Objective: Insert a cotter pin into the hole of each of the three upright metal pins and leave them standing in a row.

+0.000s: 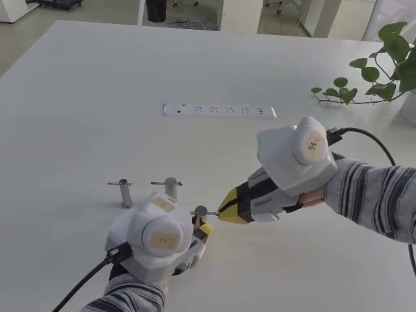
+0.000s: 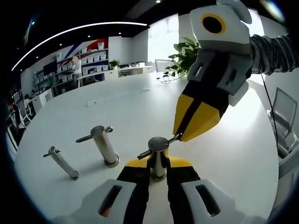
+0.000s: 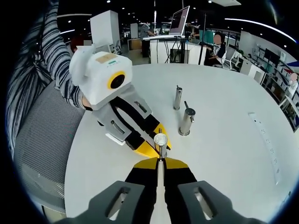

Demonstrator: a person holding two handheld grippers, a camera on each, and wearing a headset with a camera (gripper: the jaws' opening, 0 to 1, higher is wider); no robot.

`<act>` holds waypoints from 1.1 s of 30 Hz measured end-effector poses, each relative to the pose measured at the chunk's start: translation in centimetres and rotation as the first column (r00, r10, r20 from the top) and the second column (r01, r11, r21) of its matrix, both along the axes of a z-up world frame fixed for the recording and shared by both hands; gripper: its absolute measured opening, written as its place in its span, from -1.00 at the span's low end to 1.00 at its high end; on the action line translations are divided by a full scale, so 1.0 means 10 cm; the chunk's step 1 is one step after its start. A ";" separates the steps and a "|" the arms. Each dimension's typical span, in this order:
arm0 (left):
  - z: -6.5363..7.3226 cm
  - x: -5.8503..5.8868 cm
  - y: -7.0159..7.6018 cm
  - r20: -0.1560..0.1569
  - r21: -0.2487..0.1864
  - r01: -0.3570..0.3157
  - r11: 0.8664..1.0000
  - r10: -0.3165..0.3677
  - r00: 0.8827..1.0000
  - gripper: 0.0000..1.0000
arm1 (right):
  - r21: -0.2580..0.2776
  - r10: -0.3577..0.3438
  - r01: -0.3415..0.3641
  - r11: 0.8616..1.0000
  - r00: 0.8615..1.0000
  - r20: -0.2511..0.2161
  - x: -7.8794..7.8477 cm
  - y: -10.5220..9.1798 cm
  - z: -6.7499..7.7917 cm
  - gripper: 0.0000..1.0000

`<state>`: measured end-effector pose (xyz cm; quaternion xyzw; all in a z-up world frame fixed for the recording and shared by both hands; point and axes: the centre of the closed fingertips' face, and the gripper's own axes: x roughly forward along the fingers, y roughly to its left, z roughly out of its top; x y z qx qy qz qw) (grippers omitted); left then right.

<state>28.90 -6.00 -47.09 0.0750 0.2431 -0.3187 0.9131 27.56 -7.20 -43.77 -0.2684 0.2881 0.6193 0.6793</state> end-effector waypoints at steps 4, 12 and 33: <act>0.00 0.00 0.00 -0.001 -0.004 -0.007 1.000 0.007 1.000 -0.80 | -0.001 0.010 -0.010 1.000 1.000 0.014 0.00 0.03 0.00 -1.00; 0.00 0.00 0.01 -0.007 -0.019 -0.029 0.999 0.029 1.000 -0.80 | 0.001 0.022 -0.022 1.000 0.999 0.032 -0.01 0.08 0.00 -1.00; -0.01 0.01 0.00 -0.015 -0.023 -0.042 0.999 0.041 0.999 -0.79 | -0.008 0.017 -0.017 1.000 0.999 0.041 0.02 0.09 -0.01 -1.00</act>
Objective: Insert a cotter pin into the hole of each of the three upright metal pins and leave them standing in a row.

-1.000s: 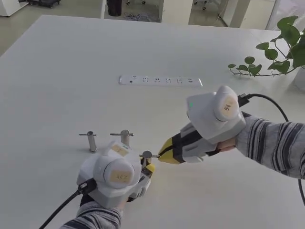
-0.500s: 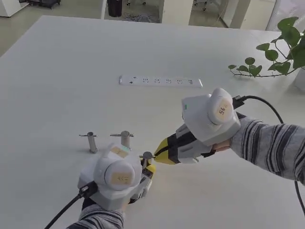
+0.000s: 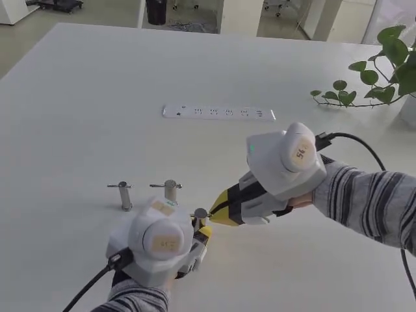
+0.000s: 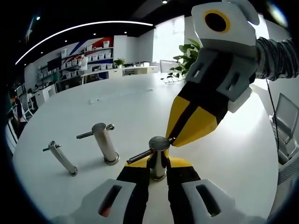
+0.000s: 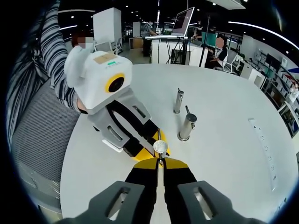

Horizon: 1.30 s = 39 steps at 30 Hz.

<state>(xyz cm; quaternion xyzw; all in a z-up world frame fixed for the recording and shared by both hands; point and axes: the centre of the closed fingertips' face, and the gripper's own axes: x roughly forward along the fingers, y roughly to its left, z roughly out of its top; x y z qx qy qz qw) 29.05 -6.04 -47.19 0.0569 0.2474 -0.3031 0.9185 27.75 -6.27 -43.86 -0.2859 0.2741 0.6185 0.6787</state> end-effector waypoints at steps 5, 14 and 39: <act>-0.01 0.00 0.00 -0.026 -0.023 -0.017 1.000 0.017 1.000 -0.78 | -0.001 -0.004 0.004 1.000 1.000 0.000 0.00 0.00 0.00 -1.00; -0.03 -0.05 0.08 -0.060 -0.011 -0.008 1.000 0.008 0.998 -0.56 | 0.001 -0.029 0.029 1.000 1.000 -0.001 0.01 -0.01 -0.01 -0.90; 0.26 -0.20 0.24 -0.038 -0.034 0.042 0.999 -0.043 0.998 -0.01 | 0.000 -0.050 0.050 0.999 0.999 -0.020 0.01 0.22 -0.07 -0.73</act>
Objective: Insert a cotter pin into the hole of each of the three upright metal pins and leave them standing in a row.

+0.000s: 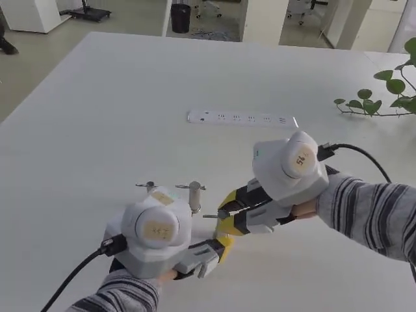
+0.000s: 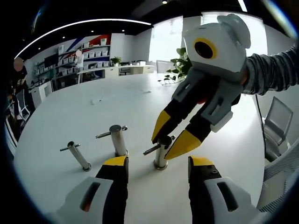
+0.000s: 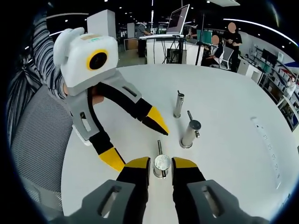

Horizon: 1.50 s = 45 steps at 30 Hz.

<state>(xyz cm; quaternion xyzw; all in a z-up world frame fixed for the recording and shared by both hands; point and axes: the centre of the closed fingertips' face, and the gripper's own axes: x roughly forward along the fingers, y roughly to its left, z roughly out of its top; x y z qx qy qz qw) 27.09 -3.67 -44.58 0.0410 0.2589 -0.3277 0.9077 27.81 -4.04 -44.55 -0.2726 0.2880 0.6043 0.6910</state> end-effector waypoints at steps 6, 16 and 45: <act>0.05 -0.02 0.03 0.003 -0.014 -0.001 1.000 0.001 1.000 0.04 | 0.008 -0.018 0.018 1.000 1.000 0.001 0.03 0.00 0.00 -0.81; 0.16 -0.04 0.13 0.019 -0.027 -0.011 1.000 0.011 1.000 0.08 | 0.019 -0.039 0.040 0.999 0.999 -0.036 0.02 -0.01 0.00 -0.84; 0.34 -0.16 0.47 0.039 -0.009 -0.048 0.999 0.048 0.998 0.25 | -0.018 -0.075 0.075 0.997 0.997 0.015 0.39 -0.26 0.11 -0.84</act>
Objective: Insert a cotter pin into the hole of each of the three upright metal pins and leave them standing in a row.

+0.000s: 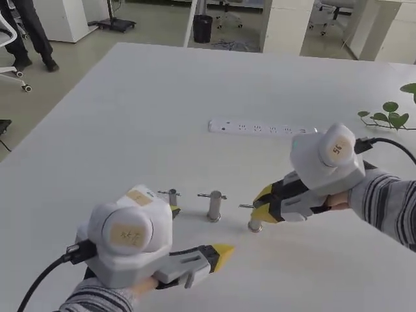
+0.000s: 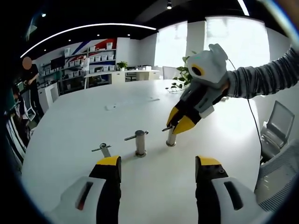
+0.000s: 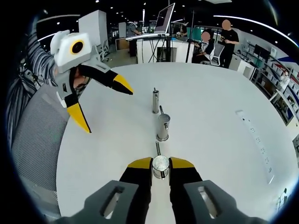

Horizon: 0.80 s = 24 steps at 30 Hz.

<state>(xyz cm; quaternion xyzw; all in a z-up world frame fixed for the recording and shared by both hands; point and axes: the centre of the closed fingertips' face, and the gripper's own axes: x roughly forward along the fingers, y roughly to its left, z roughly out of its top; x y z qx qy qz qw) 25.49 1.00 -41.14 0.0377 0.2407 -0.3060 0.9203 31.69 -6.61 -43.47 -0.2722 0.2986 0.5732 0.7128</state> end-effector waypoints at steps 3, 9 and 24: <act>0.01 -0.03 0.03 0.002 0.005 0.004 1.000 -0.004 1.000 0.27 | -0.003 -0.001 0.001 1.000 1.000 0.002 0.03 -0.02 0.00 -0.84; 0.00 -0.06 0.10 0.001 0.019 -0.003 1.000 0.003 1.000 0.28 | -0.017 0.004 -0.004 1.000 1.000 0.006 0.08 -0.04 -0.03 -0.84; 0.02 -0.06 0.17 0.004 0.019 -0.020 1.000 0.020 1.000 0.31 | -0.018 0.031 -0.031 0.999 1.000 -0.005 0.12 -0.05 -0.08 -0.84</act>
